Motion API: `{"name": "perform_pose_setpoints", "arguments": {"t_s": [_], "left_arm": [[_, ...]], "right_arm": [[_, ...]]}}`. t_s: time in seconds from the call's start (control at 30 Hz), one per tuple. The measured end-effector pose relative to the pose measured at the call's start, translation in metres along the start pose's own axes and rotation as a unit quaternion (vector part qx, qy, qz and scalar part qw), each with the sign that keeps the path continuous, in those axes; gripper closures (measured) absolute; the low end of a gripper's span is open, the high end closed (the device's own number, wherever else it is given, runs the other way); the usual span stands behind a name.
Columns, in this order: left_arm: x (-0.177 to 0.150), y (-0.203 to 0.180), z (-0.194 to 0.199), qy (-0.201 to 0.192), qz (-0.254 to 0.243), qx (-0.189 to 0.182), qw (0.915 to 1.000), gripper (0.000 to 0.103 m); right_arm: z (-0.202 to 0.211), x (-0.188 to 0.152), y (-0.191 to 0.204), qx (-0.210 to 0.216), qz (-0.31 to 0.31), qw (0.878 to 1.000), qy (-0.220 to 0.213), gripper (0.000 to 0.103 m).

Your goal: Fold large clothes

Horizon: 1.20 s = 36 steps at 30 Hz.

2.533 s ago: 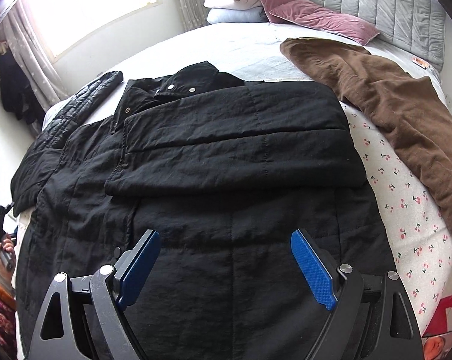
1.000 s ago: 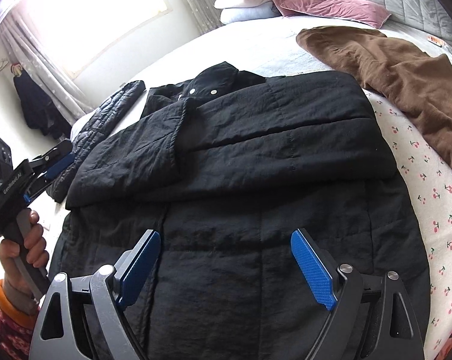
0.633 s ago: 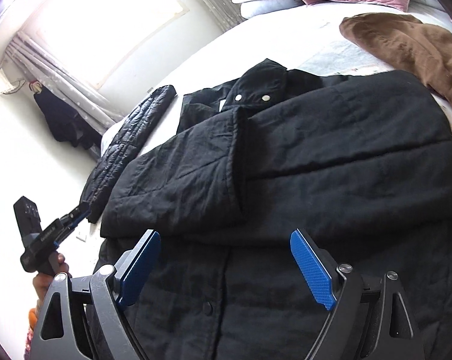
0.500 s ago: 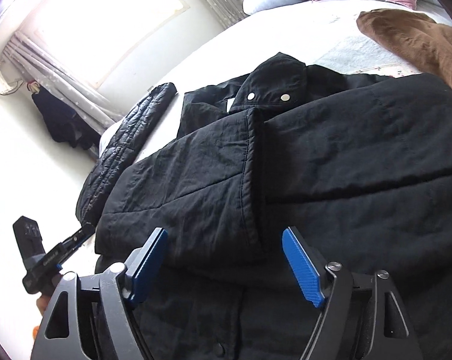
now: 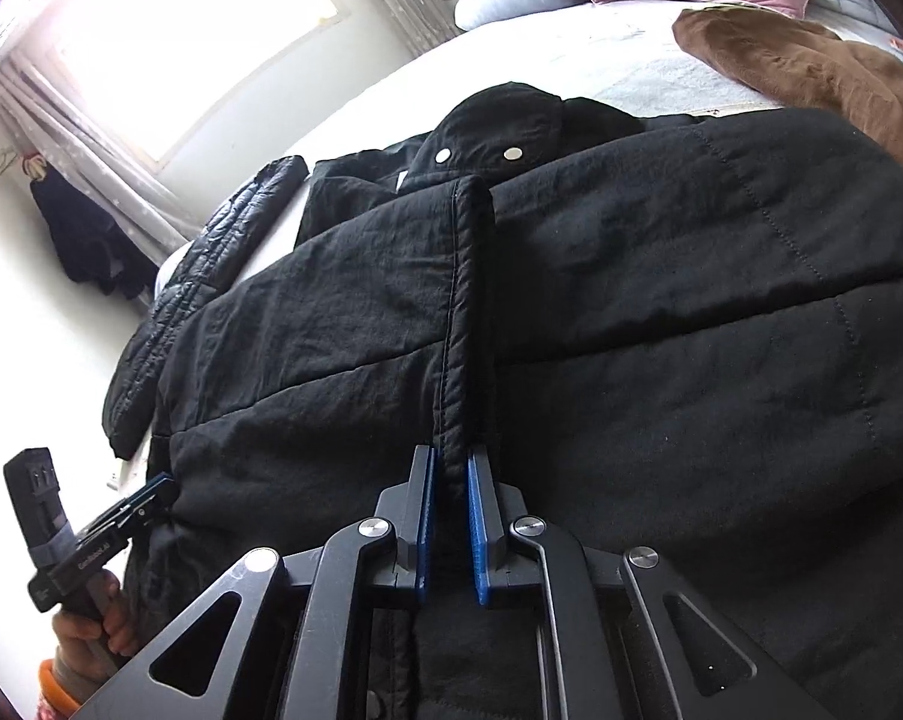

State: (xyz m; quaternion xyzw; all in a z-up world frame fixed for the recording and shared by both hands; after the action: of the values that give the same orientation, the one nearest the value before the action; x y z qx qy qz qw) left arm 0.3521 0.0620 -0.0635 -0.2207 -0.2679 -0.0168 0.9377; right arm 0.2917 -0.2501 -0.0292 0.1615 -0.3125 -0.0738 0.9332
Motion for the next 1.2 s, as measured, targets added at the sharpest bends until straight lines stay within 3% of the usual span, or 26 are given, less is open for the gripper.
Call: {"name": "perform_pose_setpoints", "arguments": {"t_s": [0.13, 0.23, 0.43, 0.73, 1.03, 1.2], "left_arm": [[-0.004, -0.011, 0.024, -0.011, 0.006, 0.012, 0.9998, 0.032], [-0.010, -0.021, 0.049, -0.022, 0.003, 0.027, 0.9994, 0.028], [-0.031, -0.027, 0.110, -0.024, 0.018, 0.042, 0.9987, 0.016], [-0.077, -0.022, 0.187, -0.024, 0.021, 0.048, 0.9983, 0.006], [-0.137, 0.004, 0.210, 0.066, -0.001, 0.011, 0.9978, 0.006], [-0.165, 0.041, 0.210, 0.099, 0.032, 0.000, 0.9946, 0.006]], "right_arm": [[0.034, -0.002, 0.007, -0.012, 0.034, 0.999, -0.003, 0.063], [0.075, -0.010, 0.008, -0.029, 0.049, 0.998, -0.021, 0.044], [0.153, -0.036, -0.003, -0.044, 0.060, 0.997, -0.031, 0.030], [0.248, -0.102, -0.023, -0.061, 0.061, 0.996, -0.021, 0.024], [0.292, -0.181, -0.054, -0.029, 0.034, 0.999, 0.018, 0.023], [0.295, -0.226, -0.072, -0.018, 0.017, 0.999, 0.047, 0.023]]}}
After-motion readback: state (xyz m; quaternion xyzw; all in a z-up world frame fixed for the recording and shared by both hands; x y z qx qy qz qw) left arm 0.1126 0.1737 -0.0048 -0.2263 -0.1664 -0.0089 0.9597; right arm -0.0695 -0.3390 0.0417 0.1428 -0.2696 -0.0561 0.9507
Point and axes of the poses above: each gripper's, at about its wrist camera, not at the fingertips, and z roughly against the way its jaws point, y to its left, x to its top, the point moved 1 cm from there along -z, roughly the way its jaws point, and after that the axes turned 15 degrees about z, right-handed, at the moved point
